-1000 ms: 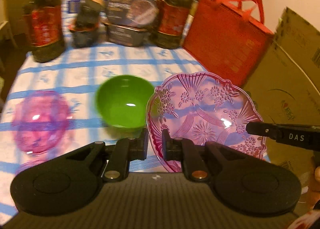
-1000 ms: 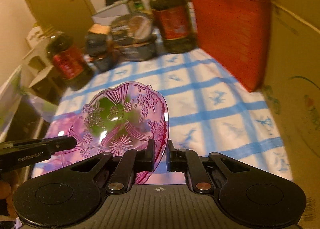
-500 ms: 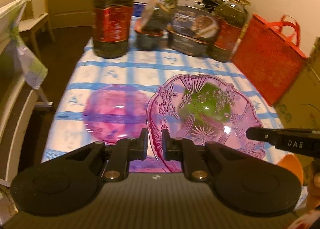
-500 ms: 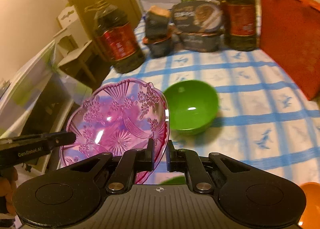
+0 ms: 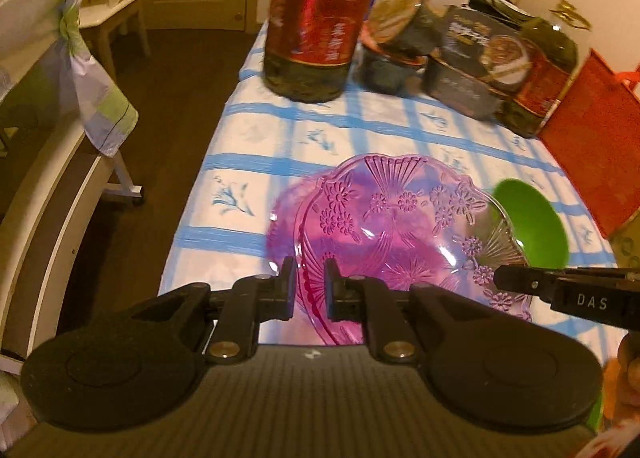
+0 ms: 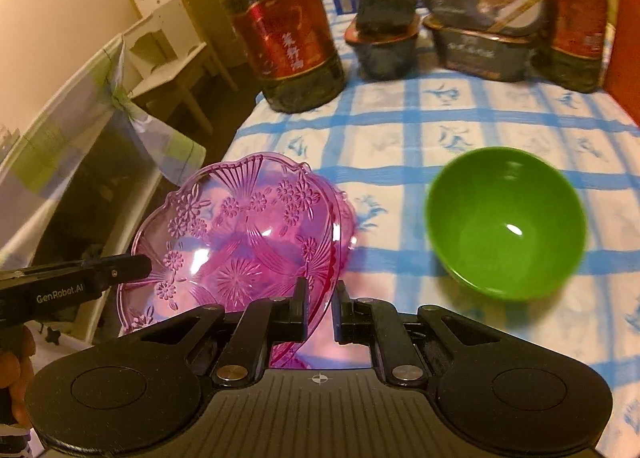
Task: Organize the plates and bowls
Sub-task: 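Lift and carry the pink plate with both tools toward the other pink plates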
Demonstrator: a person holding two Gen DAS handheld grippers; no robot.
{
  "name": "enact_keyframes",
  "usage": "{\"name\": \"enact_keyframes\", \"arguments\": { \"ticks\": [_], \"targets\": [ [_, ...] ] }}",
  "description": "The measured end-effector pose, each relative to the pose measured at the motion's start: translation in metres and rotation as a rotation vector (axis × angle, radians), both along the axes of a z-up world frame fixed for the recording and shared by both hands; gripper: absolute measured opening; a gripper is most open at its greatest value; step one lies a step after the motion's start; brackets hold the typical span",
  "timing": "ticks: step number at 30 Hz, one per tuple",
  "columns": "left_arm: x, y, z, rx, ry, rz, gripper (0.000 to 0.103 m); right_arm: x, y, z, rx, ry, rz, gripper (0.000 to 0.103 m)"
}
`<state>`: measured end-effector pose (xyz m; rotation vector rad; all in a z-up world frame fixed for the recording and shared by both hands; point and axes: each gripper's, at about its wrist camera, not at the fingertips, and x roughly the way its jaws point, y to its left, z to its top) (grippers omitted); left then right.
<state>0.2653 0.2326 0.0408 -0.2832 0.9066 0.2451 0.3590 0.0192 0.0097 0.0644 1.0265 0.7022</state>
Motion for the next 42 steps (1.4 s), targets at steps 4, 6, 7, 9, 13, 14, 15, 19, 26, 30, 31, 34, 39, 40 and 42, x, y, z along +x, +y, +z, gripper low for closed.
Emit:
{"name": "enact_keyframes", "arguments": {
  "ticks": [4, 6, 7, 9, 13, 14, 15, 19, 26, 30, 31, 34, 39, 40, 42],
  "targets": [
    [0.017, 0.021, -0.021, -0.016, 0.006, 0.015, 0.012, 0.016, 0.02, -0.015, -0.011, 0.003, 0.003, 0.011],
    [0.023, 0.027, -0.029, -0.018, 0.005, 0.017, 0.012, 0.022, 0.026, -0.022, -0.02, 0.005, 0.006, 0.011],
    [0.026, 0.03, -0.034, -0.021, 0.005, 0.017, 0.012, 0.026, 0.029, -0.026, -0.025, 0.005, 0.008, 0.011],
    [0.032, 0.033, -0.041, -0.029, 0.004, 0.019, 0.012, 0.033, 0.031, -0.034, -0.028, 0.011, 0.005, 0.011],
    [0.04, 0.034, -0.053, -0.023, 0.008, 0.013, 0.012, 0.04, 0.036, -0.043, -0.039, 0.011, 0.002, 0.011],
    [0.041, 0.034, -0.055, -0.018, 0.009, 0.011, 0.012, 0.041, 0.037, -0.045, -0.044, 0.008, 0.004, 0.011],
    [0.042, 0.034, -0.057, -0.016, 0.011, 0.01, 0.012, 0.043, 0.038, -0.046, -0.047, 0.006, 0.006, 0.011],
    [0.045, 0.037, -0.064, -0.023, 0.018, 0.013, 0.012, 0.044, 0.04, -0.051, -0.054, 0.008, 0.007, 0.011],
    [0.047, 0.036, -0.068, -0.014, 0.013, 0.015, 0.012, 0.045, 0.043, -0.057, -0.066, -0.007, 0.008, 0.012],
    [0.048, 0.035, -0.071, -0.023, 0.013, 0.016, 0.013, 0.046, 0.043, -0.062, -0.06, -0.016, 0.013, 0.038],
    [0.048, 0.034, -0.07, -0.016, 0.01, 0.018, 0.014, 0.046, 0.041, -0.063, -0.045, -0.018, 0.01, 0.046],
    [0.046, 0.033, -0.069, -0.023, 0.005, 0.016, 0.015, 0.046, 0.039, -0.063, -0.04, -0.021, 0.003, 0.048],
    [0.043, 0.03, -0.065, -0.014, 0.001, 0.015, 0.016, 0.044, 0.037, -0.06, -0.041, -0.027, -0.001, 0.048],
    [0.042, 0.03, -0.064, -0.014, -0.001, 0.016, 0.018, 0.043, 0.036, -0.058, -0.042, -0.03, -0.003, 0.048],
    [0.04, 0.03, -0.062, -0.015, -0.004, 0.019, 0.018, 0.041, 0.034, -0.056, -0.044, -0.033, -0.006, 0.048]
  ]
}}
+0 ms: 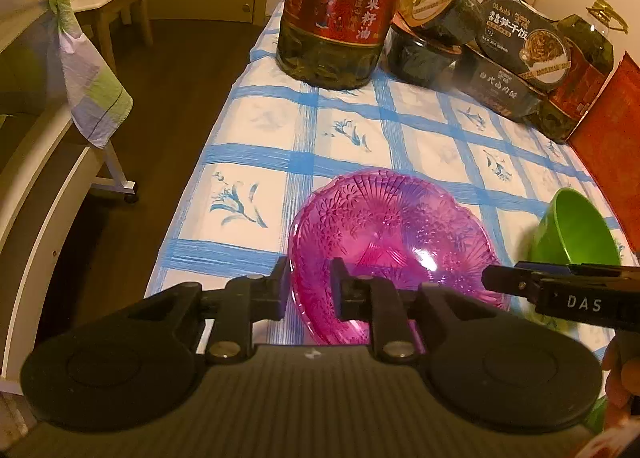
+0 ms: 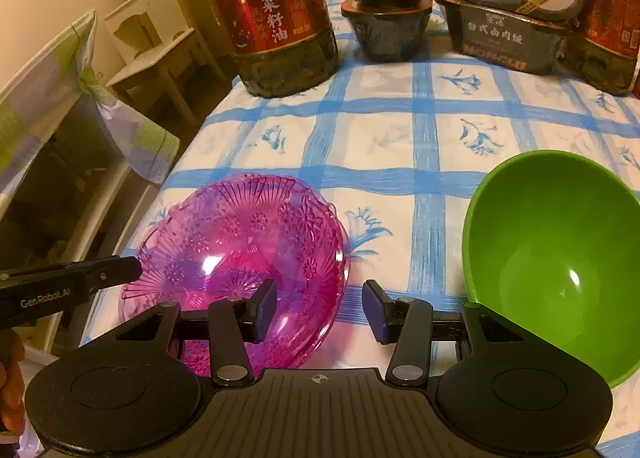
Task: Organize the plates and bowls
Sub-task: 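Lift and carry the pink plate with both tools toward the other pink plates, then lower the pink plate onto another pink plate and open both tools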
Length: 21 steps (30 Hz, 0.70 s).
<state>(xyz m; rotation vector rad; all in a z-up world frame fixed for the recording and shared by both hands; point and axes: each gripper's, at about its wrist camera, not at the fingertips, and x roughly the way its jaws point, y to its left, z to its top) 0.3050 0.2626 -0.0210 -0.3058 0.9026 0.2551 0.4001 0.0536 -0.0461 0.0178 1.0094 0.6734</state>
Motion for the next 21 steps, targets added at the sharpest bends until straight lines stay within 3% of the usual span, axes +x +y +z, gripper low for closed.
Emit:
{"name": "enact_keyframes", "arguments": {
  "ticks": [6, 17, 21],
  "targets": [
    [-0.011, -0.003, 0.011, 0.004, -0.015, 0.009, 0.02, -0.012, -0.007, 0.01, -0.013, -0.009, 0.006, 0.048],
    [-0.064, -0.022, 0.039, -0.022, -0.054, 0.023, 0.034, -0.068, -0.035, 0.041, -0.033, -0.037, -0.016, 0.051],
    [-0.09, -0.033, 0.048, -0.049, -0.072, 0.023, 0.043, -0.095, -0.047, 0.051, -0.034, -0.054, -0.026, 0.057]
  ]
}}
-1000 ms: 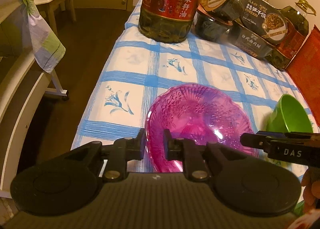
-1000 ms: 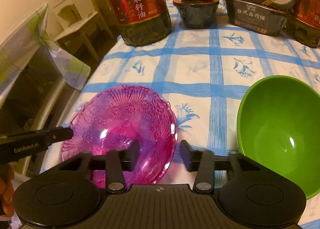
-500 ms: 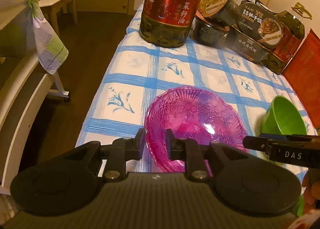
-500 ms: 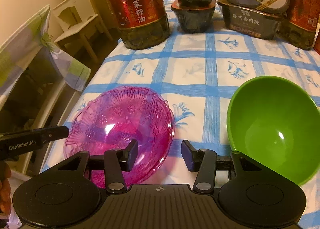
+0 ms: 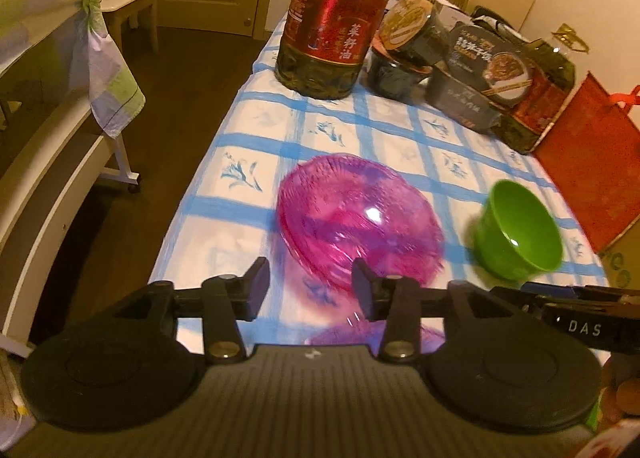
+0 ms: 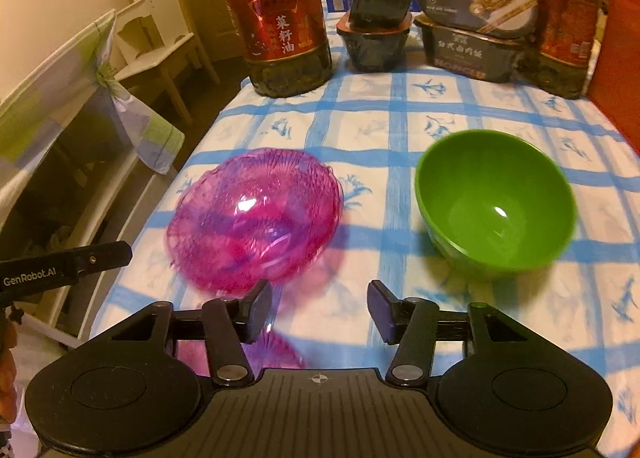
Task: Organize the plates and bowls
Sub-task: 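Lower the pink plate onto another pink plate and open both tools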
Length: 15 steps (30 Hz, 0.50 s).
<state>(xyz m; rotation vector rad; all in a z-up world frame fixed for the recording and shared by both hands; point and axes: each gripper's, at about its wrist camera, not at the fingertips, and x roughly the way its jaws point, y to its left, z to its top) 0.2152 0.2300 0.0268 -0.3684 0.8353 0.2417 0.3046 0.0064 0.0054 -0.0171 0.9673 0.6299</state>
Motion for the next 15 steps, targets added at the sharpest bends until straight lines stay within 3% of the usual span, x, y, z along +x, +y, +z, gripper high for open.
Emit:
{"name": "enact_keyframes", "arguments": {
  "ticks": [4, 11, 15],
  "targets": [
    [-0.025, -0.013, 0.01, -0.01, -0.024, 0.001, 0.051, -0.027, -0.016, 0.008, 0.024, -0.004, -0.023, 0.063],
    [-0.071, -0.032, 0.015, 0.022, -0.046, 0.017, 0.057, -0.075, -0.04, 0.011, 0.05, 0.004, -0.041, 0.065],
    [-0.098, -0.036, 0.012, -0.009, -0.054, 0.055, 0.059, -0.099, -0.053, 0.007, 0.067, 0.024, -0.054, 0.066]
  ]
}}
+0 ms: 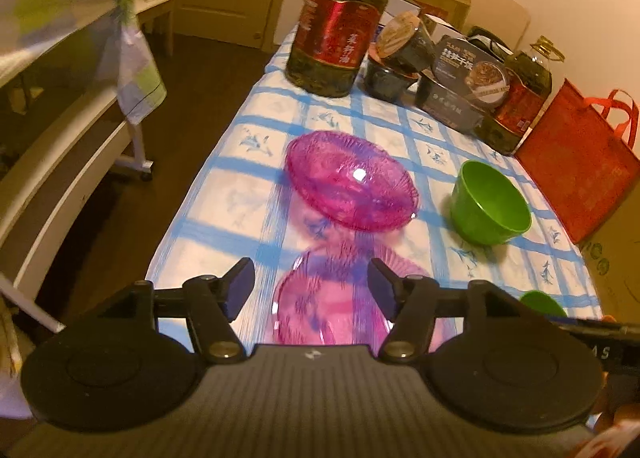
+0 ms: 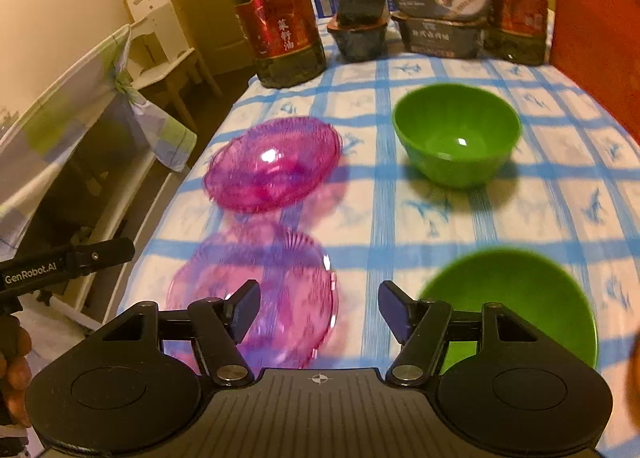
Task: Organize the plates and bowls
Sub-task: 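Lower the pink plate onto another pink plate and open both tools, then grip the rim of the remaining single pink plate with both tools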
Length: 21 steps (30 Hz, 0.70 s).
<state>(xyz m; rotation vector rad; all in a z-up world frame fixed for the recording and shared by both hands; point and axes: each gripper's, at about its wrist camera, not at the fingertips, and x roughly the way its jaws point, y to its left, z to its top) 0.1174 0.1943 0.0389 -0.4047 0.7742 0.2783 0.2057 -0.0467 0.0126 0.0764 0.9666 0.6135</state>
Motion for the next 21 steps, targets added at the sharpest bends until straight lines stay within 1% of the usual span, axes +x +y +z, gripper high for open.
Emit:
{"name": "enact_keyframes", "arguments": {
  "ticks": [3, 9, 15, 21],
  "targets": [
    [-0.018, -0.004, -0.003, -0.017, -0.004, 0.006, 0.064, -0.015, -0.009, -0.003, 0.012, 0.018, -0.005, 0.066],
    [-0.039, -0.014, -0.007, -0.014, 0.011, 0.006, 0.064, -0.037, -0.012, -0.008, -0.001, 0.025, 0.004, 0.066],
    [-0.047, -0.016, -0.011, -0.021, 0.027, 0.004, 0.065, -0.043, -0.009, -0.016, -0.012, 0.042, 0.002, 0.066],
    [-0.044, -0.013, -0.017, -0.01, 0.042, 0.002, 0.065, -0.04, -0.004, -0.02, -0.019, 0.033, -0.013, 0.066]
  ]
}}
